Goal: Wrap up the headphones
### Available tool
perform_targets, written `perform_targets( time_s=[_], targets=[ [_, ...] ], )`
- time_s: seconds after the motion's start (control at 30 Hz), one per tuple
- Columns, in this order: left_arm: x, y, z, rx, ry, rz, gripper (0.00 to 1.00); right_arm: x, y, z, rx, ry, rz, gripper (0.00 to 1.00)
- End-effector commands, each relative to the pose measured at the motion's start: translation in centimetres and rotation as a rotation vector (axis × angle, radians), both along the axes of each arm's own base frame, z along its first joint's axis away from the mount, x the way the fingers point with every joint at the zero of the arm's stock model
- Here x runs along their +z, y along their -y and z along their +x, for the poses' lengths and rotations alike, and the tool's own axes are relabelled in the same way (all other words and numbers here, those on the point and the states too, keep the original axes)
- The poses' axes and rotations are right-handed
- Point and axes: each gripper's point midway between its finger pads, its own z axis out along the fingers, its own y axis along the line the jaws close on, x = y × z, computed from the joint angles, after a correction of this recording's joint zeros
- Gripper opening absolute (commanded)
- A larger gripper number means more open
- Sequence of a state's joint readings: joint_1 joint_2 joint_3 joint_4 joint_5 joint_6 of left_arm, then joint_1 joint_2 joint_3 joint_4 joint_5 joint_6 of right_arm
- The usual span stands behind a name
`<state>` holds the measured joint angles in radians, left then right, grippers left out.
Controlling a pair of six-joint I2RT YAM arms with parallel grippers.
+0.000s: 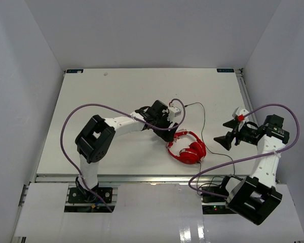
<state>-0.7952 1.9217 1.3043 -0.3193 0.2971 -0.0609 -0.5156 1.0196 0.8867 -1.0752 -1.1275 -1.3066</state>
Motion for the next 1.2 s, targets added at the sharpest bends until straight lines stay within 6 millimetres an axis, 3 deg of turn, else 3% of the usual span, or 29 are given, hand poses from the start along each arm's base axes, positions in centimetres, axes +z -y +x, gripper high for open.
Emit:
perform_targets(
  time_s=[0.0, 0.17, 0.3, 0.43, 0.53, 0.57, 0.7, 0.73, 0.83, 0.87, 0.9, 0.93, 1.03, 1.07, 1.1, 1.13, 1.17],
  targets=[
    [0.3, 0.6, -0.1, -0.127, 0.029, 0.027, 0.88, 0.5, -1.5, -1.0, 0.092, 0.066, 0.045, 0.91],
    [-1.9, 1.9, -0.2, -0.188, 0.050, 0.096, 0.87, -0.5, -1.7, -1.0, 0.097, 0.026, 0.087, 0.91],
    [-3.0, 3.1, 1.1, -0.185, 0.105, 0.170, 0.86, -0.4, -1.8, -0.8, 0.099, -0.007, 0.136, 0.91],
    [-4.5, 3.4, 2.5, -0.145, 0.125, 0.239, 0.74, -0.7, -1.8, -0.8, 0.109, -0.016, 0.150, 0.91],
    [-5.0, 3.5, 2.8, -0.125, 0.129, 0.254, 0.55, -1.0, -1.7, -0.8, 0.110, -0.025, 0.134, 0.91],
    [-5.4, 3.3, 2.6, -0.120, 0.120, 0.262, 0.40, -1.0, -1.6, -0.8, 0.110, -0.025, 0.125, 0.92],
    [-5.9, 2.5, 1.2, -0.097, 0.088, 0.272, 0.05, -0.7, -1.4, -0.7, 0.107, -0.017, 0.100, 0.92],
    [-6.4, 1.8, 0.7, -0.083, 0.078, 0.283, 0.03, -0.7, -1.3, -0.7, 0.106, -0.015, 0.095, 0.92],
    [-4.0, 0.0, 1.6, 0.038, 0.077, 0.241, 0.00, -0.6, -1.1, -0.6, 0.110, 0.001, 0.053, 0.93],
    [-1.4, -1.2, 3.2, 0.104, 0.080, 0.184, 0.00, -0.7, -1.1, -0.6, 0.106, -0.006, 0.043, 0.94],
    [-1.4, -2.3, 4.0, 0.151, 0.044, 0.165, 0.00, -0.6, -0.9, -0.3, 0.113, 0.022, 0.007, 0.94],
    [1.9, -3.5, 5.4, 0.224, 0.038, 0.078, 0.00, -0.7, -0.8, 0.3, 0.114, 0.045, -0.043, 0.94],
    [7.7, -7.2, 8.5, 0.403, -0.008, -0.095, 0.00, -0.4, -0.6, 2.6, 0.039, 0.069, -0.155, 0.94],
    [10.6, -8.1, 9.0, 0.453, -0.008, -0.168, 0.00, -0.6, -0.4, 3.2, -0.066, 0.015, -0.157, 0.92],
    [12.2, -9.1, 9.6, 0.490, -0.020, -0.216, 0.00, 0.1, -0.9, 4.7, -0.123, 0.048, -0.168, 0.90],
    [14.3, -10.7, 10.3, 0.537, -0.040, -0.282, 0.00, 2.0, -0.7, 7.0, -0.218, 0.142, -0.186, 0.90],
    [15.3, -11.8, 10.7, 0.547, -0.037, -0.312, 0.00, 2.5, -0.5, 7.5, -0.231, 0.170, -0.192, 0.90]
  ],
)
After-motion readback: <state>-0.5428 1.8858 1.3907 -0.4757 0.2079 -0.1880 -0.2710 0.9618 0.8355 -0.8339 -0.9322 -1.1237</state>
